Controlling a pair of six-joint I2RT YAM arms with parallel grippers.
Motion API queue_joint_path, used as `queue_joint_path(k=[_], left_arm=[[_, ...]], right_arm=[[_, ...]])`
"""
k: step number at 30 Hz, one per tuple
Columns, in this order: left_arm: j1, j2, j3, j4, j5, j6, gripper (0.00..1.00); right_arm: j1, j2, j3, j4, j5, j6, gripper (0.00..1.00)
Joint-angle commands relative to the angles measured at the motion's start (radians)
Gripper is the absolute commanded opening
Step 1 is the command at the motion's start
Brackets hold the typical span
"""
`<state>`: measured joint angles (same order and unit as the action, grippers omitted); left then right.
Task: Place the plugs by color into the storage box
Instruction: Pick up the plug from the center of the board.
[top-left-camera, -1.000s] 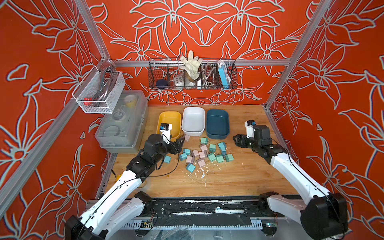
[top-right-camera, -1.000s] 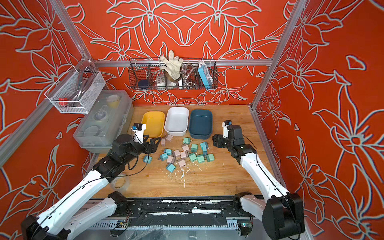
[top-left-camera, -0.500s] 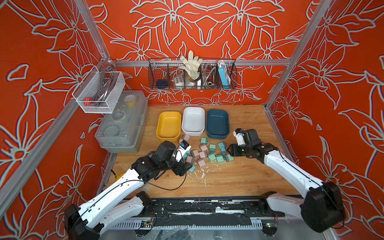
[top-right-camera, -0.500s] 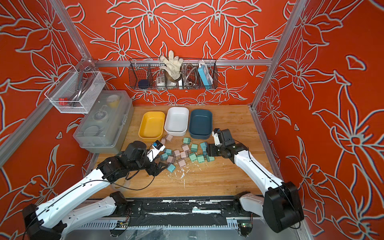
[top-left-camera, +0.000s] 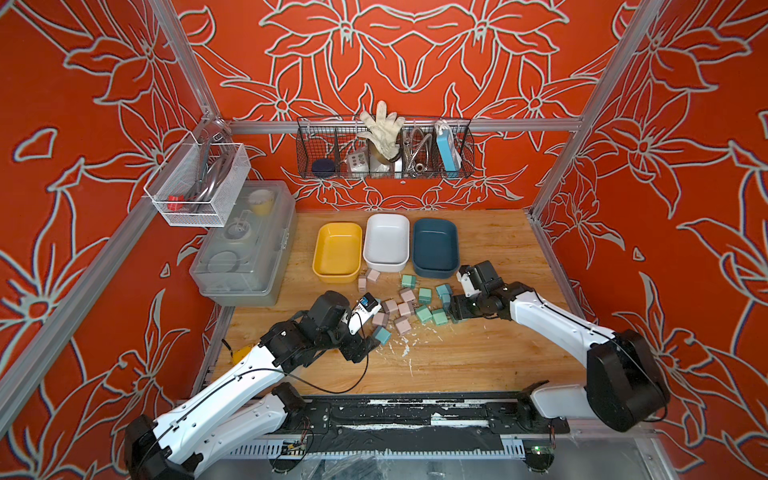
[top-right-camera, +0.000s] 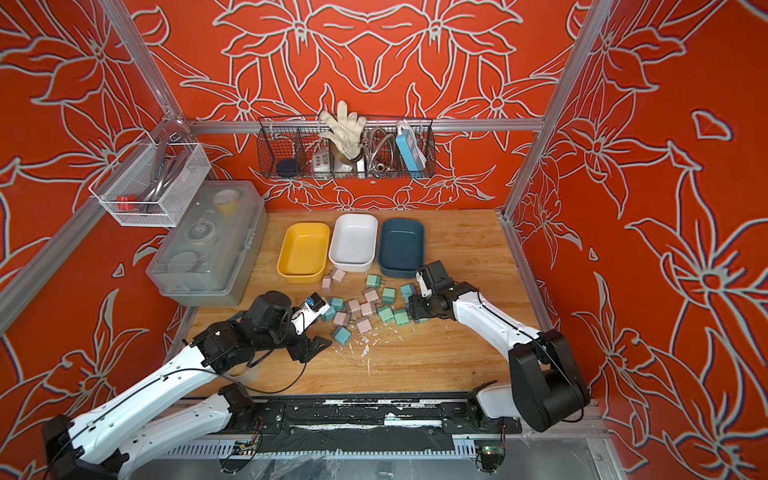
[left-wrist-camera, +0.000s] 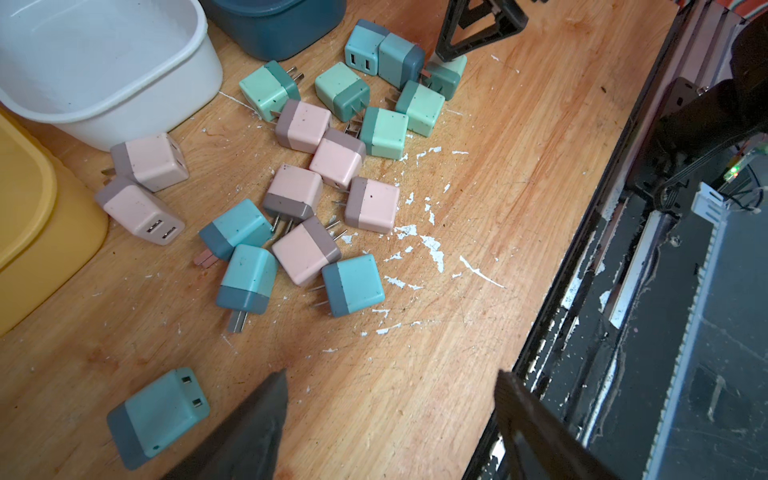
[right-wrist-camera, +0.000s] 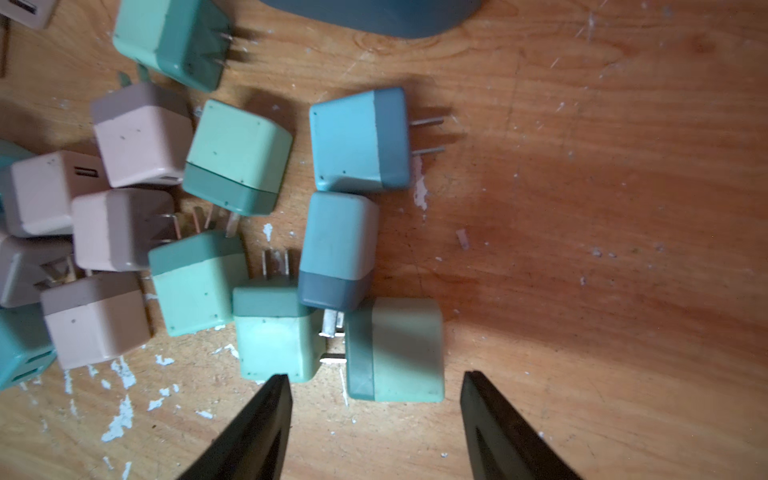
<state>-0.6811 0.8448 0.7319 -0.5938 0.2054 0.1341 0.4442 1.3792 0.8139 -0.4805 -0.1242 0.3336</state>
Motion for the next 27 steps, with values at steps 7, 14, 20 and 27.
queue_joint_path(k=[7, 14, 20, 27], left_arm=[[-0.005, 0.105, 0.142, 0.007, 0.06, 0.027, 0.79], [-0.005, 0.242, 0.251, 0.002, 0.08, 0.064, 0.78], [-0.005, 0.347, 0.356, 0.008, 0.138, 0.037, 0.75], [-0.005, 0.356, 0.327, 0.035, 0.128, 0.04, 0.74]], right_arm=[[0.005, 0.094, 0.031, 0.002, 0.066, -0.013, 0.69], [0.005, 0.151, 0.021, 0.024, 0.071, -0.019, 0.68], [0.007, 0.208, 0.033, 0.033, 0.045, -0.012, 0.55], [0.007, 0.143, -0.003, 0.035, 0.036, -0.006, 0.48]])
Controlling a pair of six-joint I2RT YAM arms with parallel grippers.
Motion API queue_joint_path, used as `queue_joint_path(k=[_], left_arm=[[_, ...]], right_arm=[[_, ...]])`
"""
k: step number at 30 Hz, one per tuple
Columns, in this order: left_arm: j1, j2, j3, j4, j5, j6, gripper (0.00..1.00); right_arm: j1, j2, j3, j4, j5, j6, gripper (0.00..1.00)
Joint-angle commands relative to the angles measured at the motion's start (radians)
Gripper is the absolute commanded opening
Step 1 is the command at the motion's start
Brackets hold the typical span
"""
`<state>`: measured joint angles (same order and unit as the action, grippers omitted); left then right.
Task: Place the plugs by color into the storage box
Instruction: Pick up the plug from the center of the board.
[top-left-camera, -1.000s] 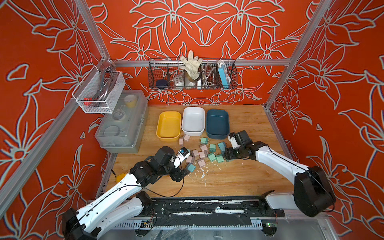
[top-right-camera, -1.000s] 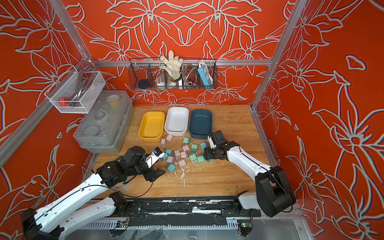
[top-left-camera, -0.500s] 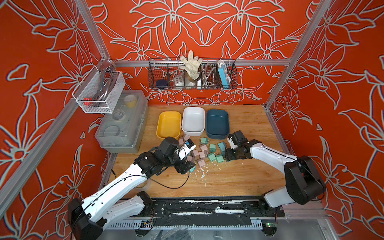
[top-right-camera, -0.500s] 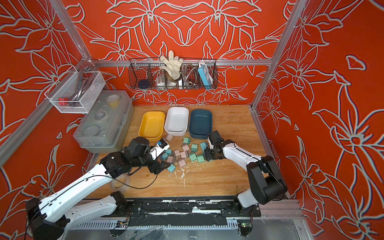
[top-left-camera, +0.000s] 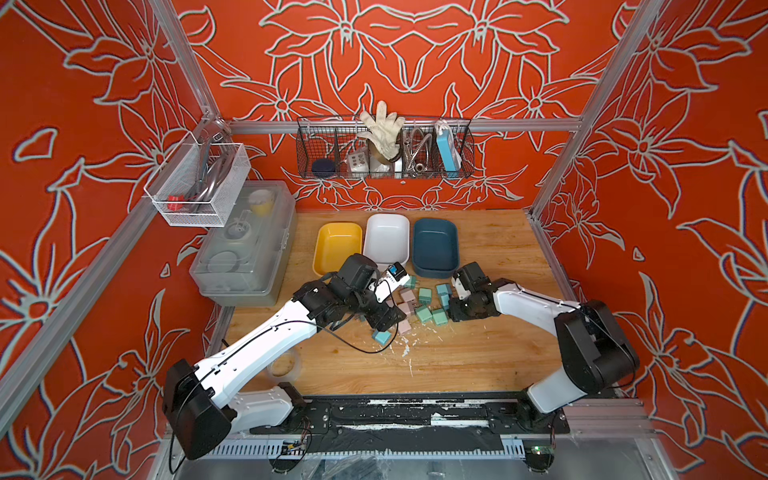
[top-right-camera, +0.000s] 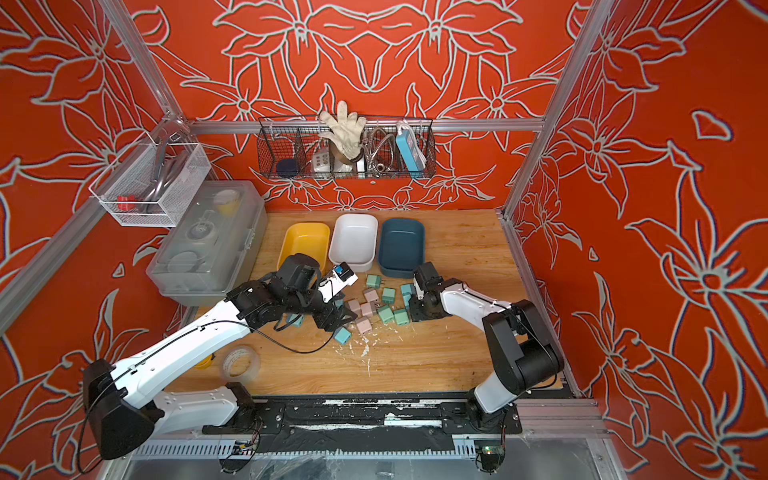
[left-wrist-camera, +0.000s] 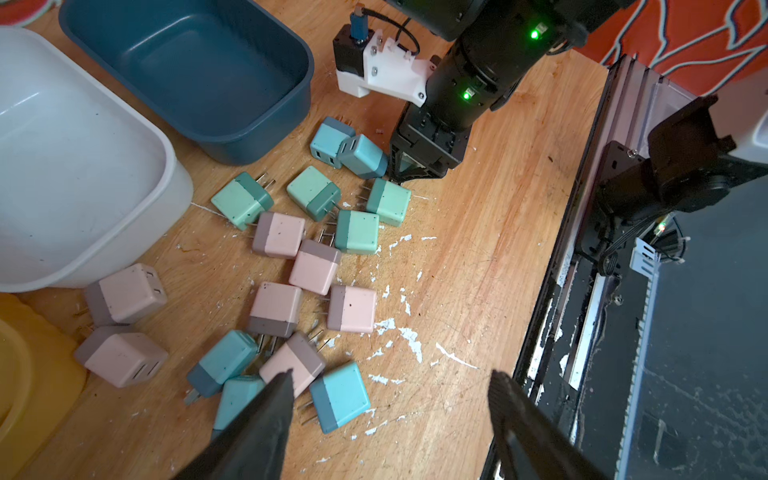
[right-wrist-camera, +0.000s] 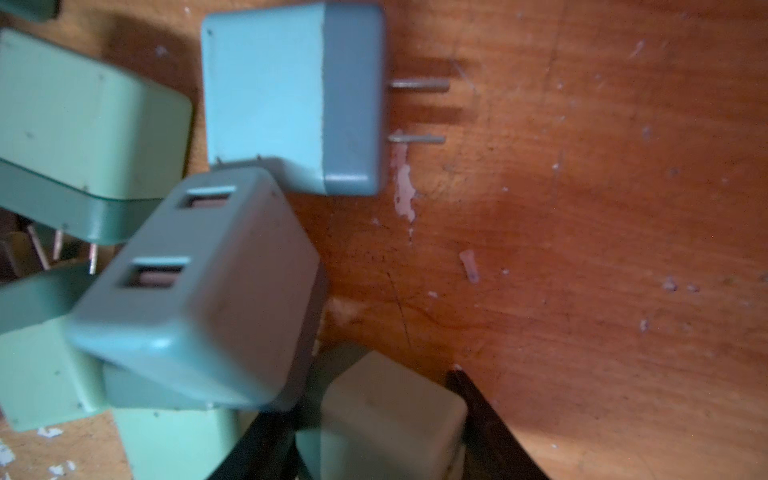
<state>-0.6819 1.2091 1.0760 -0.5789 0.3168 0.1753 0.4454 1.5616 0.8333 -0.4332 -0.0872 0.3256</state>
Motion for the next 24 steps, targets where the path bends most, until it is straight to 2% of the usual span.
queue_joint_path(k=[1, 13, 17, 24], left_arm=[[-0.004, -0.012, -0.028, 0.03, 0.017, 0.002, 0.74], [-0.004, -0.027, -0.071, 0.042, -0.01, 0.009, 0.75], [-0.004, -0.036, -0.084, 0.039, -0.011, 0.009, 0.75], [-0.004, -0.053, -0.104, 0.036, -0.022, 0.029, 0.75]], right_arm=[[0.006, -0.054, -0.027, -0.016, 0.005, 0.001, 0.47], [0.004, -0.17, -0.086, -0.029, 0.029, 0.02, 0.4], [0.004, -0.21, -0.078, -0.033, 0.004, 0.024, 0.35], [0.004, -0.264, -0.04, -0.023, -0.016, 0.029, 0.32]])
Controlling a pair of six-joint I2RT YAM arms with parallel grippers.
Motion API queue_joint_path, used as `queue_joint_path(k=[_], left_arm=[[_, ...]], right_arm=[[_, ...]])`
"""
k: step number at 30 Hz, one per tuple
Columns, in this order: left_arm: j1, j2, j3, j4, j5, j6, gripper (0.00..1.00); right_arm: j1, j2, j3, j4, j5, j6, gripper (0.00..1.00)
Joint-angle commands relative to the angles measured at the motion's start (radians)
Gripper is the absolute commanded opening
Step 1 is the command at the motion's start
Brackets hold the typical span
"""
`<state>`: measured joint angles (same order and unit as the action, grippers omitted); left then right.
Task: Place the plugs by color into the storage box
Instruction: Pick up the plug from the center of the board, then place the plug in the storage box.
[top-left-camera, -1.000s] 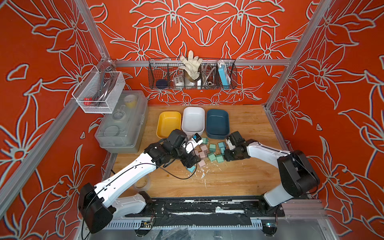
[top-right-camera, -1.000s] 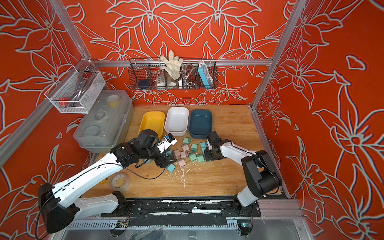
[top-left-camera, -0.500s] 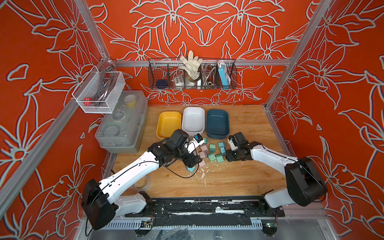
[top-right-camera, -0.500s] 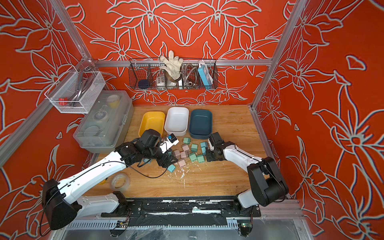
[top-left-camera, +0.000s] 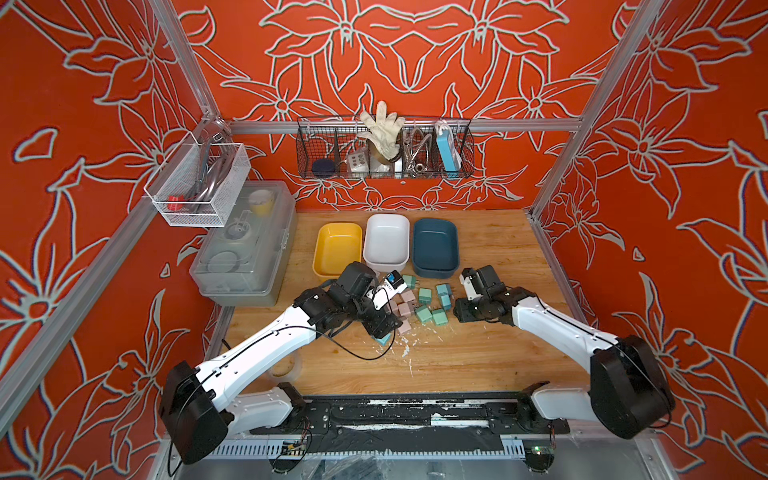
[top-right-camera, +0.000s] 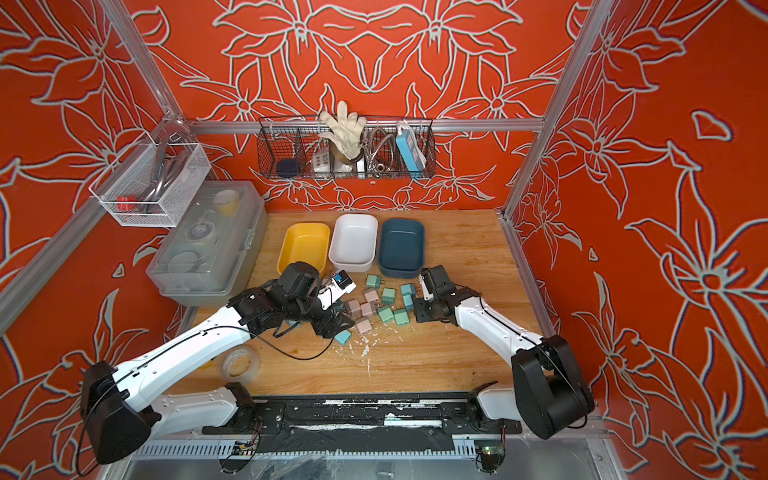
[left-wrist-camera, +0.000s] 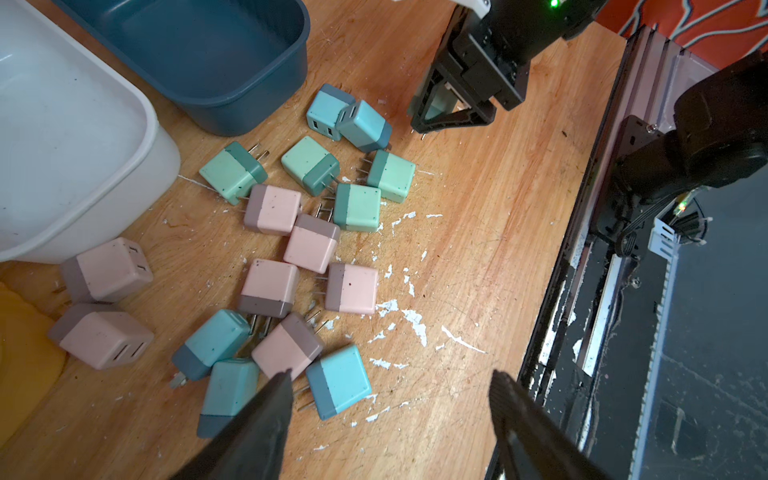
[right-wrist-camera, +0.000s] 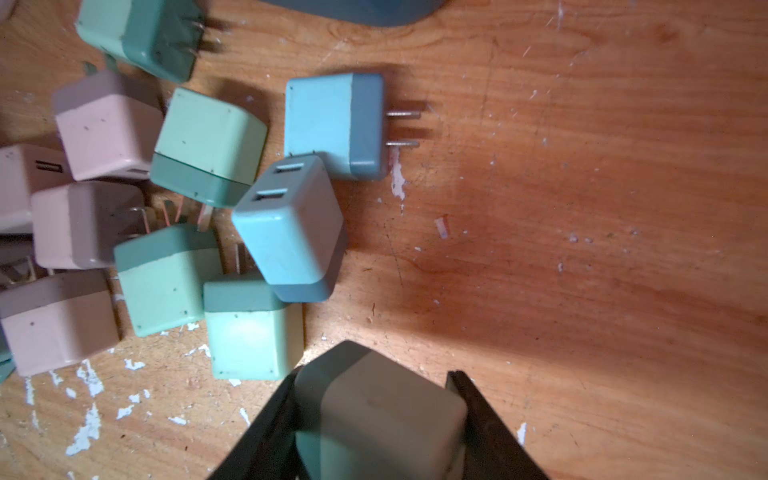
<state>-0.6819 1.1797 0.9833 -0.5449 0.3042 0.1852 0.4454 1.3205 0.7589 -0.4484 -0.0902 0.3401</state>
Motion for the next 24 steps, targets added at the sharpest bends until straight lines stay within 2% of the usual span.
queue_joint_path(k=[1, 6, 11, 17, 24], left_arm=[[-0.004, -0.027, -0.012, 0.002, -0.011, 0.022, 0.75], [-0.004, -0.03, -0.022, 0.003, -0.007, 0.026, 0.76], [-0.005, -0.039, -0.001, -0.031, -0.041, 0.035, 0.76], [-0.004, -0.119, -0.043, -0.031, -0.097, 0.082, 0.77], [-0.001, -0.145, -0.072, -0.003, -0.092, 0.092, 0.77]], right_arm=[[0.003, -0.026, 0.041, -0.004, -0.012, 0.016, 0.32], [0.003, 0.001, 0.097, 0.022, -0.019, 0.025, 0.32], [0.004, 0.092, 0.208, 0.05, -0.036, 0.033, 0.32], [0.003, 0.281, 0.421, 0.053, -0.041, 0.006, 0.33], [-0.013, 0.599, 0.754, 0.013, -0.052, -0.019, 0.34]])
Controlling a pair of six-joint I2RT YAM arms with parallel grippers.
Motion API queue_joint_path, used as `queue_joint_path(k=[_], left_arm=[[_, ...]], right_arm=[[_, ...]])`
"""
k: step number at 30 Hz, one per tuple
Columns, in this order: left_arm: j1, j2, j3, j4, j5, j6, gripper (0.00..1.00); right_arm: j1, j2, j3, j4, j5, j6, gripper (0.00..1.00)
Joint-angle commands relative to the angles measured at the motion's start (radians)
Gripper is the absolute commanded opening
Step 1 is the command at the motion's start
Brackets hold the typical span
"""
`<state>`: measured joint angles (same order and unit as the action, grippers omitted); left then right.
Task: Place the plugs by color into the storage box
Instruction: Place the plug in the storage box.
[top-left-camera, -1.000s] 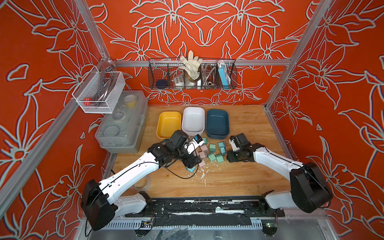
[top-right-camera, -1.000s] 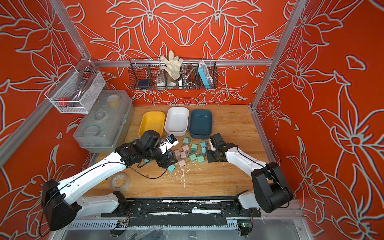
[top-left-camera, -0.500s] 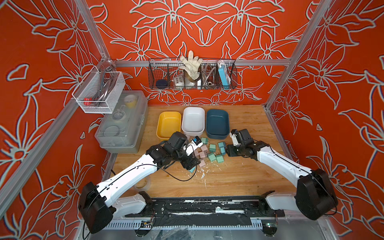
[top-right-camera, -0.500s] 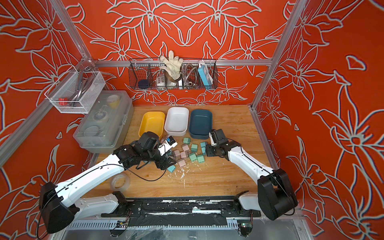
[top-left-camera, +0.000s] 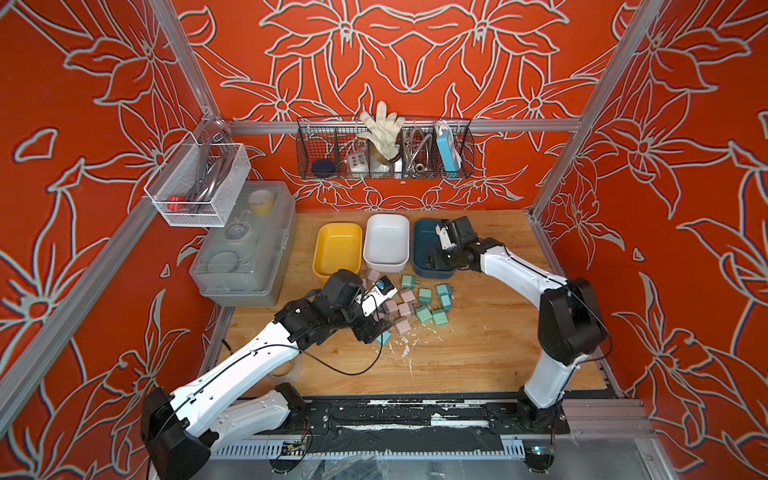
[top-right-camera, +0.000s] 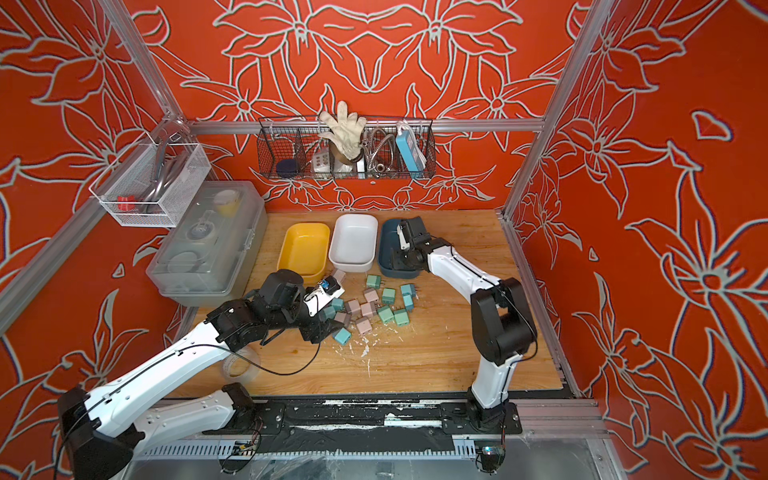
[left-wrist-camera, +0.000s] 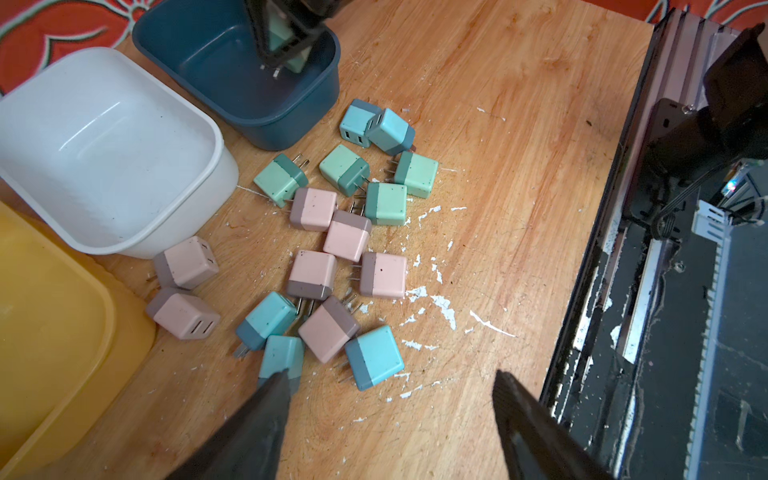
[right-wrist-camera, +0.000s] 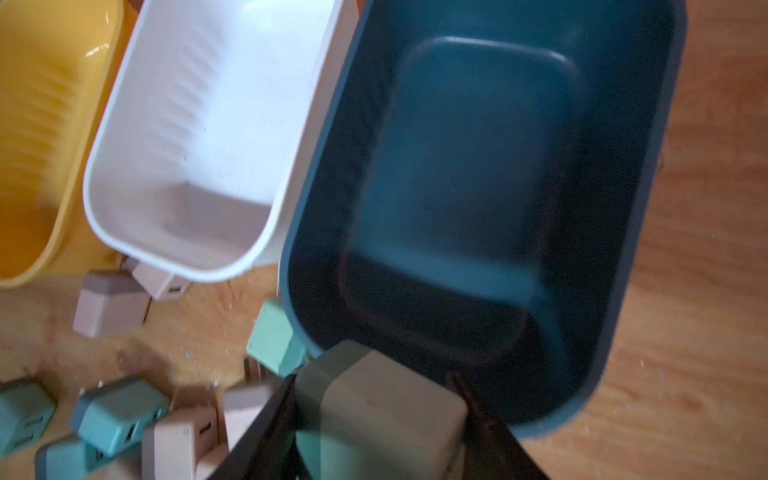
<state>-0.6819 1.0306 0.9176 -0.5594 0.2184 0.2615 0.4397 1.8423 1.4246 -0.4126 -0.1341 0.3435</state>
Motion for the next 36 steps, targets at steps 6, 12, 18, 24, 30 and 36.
queue_joint_path(k=[6, 12, 18, 24, 30, 36], left_arm=[[0.004, 0.04, 0.01, -0.006, -0.018, 0.004, 0.77], [0.016, 0.022, 0.008, 0.001, -0.028, 0.005, 0.77], [0.027, 0.012, 0.001, 0.014, -0.026, -0.003, 0.77], [0.031, 0.031, 0.004, 0.009, -0.019, -0.011, 0.76], [0.033, 0.019, 0.005, 0.003, -0.023, -0.012, 0.76], [0.036, 0.009, 0.003, 0.004, -0.042, -0.011, 0.75]], right_arm=[[-0.037, 0.287, 0.284, -0.03, -0.012, -0.029, 0.37], [-0.05, 0.428, 0.451, -0.119, 0.027, -0.053, 0.42], [-0.048, 0.455, 0.469, -0.122, 0.032, -0.04, 0.54], [-0.048, 0.449, 0.462, -0.111, 0.026, -0.034, 0.62], [-0.049, 0.397, 0.405, -0.067, 0.02, -0.032, 0.63], [-0.047, 0.334, 0.369, -0.054, -0.054, -0.025, 0.63]])
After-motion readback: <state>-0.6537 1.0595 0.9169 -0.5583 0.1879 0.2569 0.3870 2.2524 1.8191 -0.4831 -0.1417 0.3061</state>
